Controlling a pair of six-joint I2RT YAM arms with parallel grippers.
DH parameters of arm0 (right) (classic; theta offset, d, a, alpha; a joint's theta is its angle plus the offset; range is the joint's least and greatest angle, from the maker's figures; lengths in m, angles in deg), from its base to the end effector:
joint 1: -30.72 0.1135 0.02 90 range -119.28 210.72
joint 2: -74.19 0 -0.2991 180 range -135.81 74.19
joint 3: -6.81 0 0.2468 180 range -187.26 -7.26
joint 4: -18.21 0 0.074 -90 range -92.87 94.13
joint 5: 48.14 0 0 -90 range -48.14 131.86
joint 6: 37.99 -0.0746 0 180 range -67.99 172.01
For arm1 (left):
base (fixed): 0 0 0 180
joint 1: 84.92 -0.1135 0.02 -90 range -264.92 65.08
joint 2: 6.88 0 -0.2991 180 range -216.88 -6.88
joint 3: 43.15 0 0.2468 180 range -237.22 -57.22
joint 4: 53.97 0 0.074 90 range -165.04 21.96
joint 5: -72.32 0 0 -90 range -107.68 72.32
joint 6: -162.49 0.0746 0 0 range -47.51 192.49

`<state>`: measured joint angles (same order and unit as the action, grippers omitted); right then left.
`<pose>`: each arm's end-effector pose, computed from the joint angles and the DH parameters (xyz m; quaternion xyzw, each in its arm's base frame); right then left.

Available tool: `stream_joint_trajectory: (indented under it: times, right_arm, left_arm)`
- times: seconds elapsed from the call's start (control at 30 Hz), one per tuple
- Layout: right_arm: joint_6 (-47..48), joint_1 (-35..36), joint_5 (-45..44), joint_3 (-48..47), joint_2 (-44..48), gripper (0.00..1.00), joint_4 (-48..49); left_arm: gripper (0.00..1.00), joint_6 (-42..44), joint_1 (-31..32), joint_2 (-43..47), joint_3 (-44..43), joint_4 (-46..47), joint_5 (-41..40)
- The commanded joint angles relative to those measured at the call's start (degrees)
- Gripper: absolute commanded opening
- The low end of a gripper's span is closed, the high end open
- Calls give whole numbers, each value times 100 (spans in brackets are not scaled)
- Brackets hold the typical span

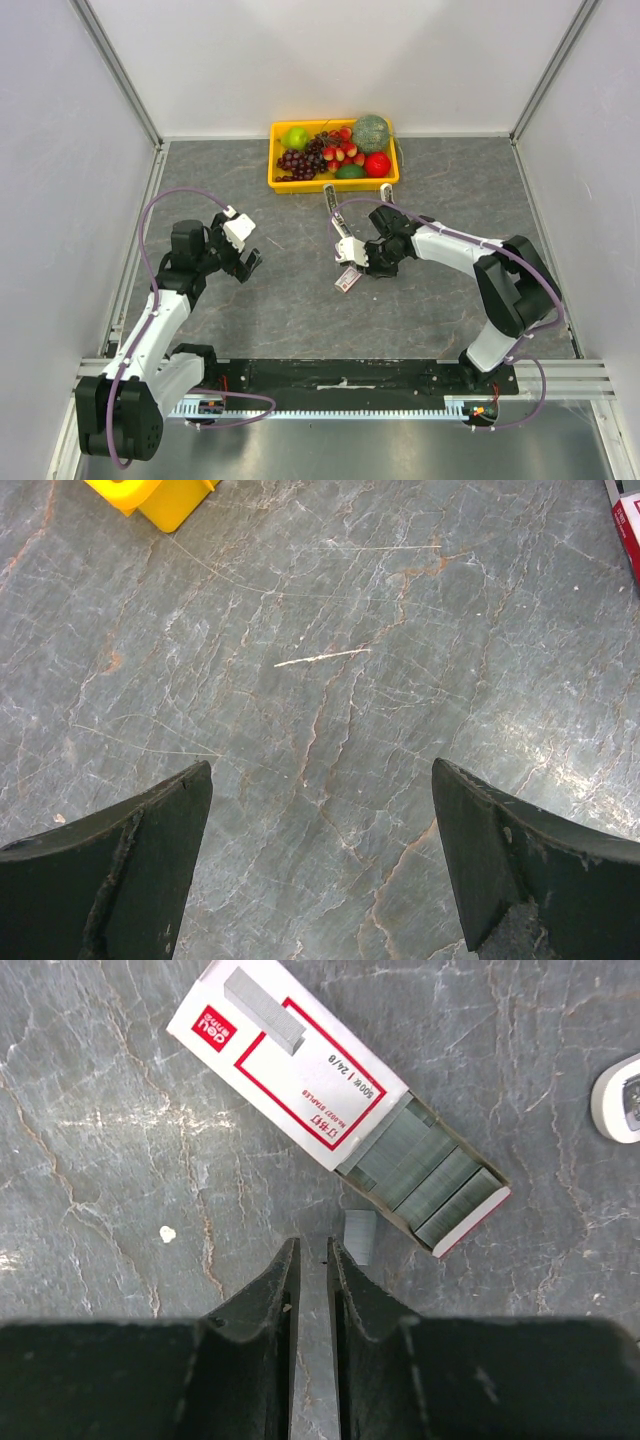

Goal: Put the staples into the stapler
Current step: Place the staple at the center of the board.

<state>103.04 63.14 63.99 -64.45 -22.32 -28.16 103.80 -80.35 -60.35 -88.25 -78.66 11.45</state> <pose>0.2570 0.1965 0.1696 -0.6677 0.7027 0.1616 0.1853 0.1992 -0.0524 0.2420 0.3761 0.7725 -0.1084 0.5000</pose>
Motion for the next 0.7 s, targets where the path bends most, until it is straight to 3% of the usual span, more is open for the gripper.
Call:
stream_joint_trajectory:
  times: [0.0,0.67]
  right_arm:
    - [22,18,2,-73,194,23,232]
    - [-84,18,-227,-170,-210,20,136]
  left_arm:
    - [96,-143,-36,47,9,182,146]
    - [96,-152,-45,39,9,191,164]
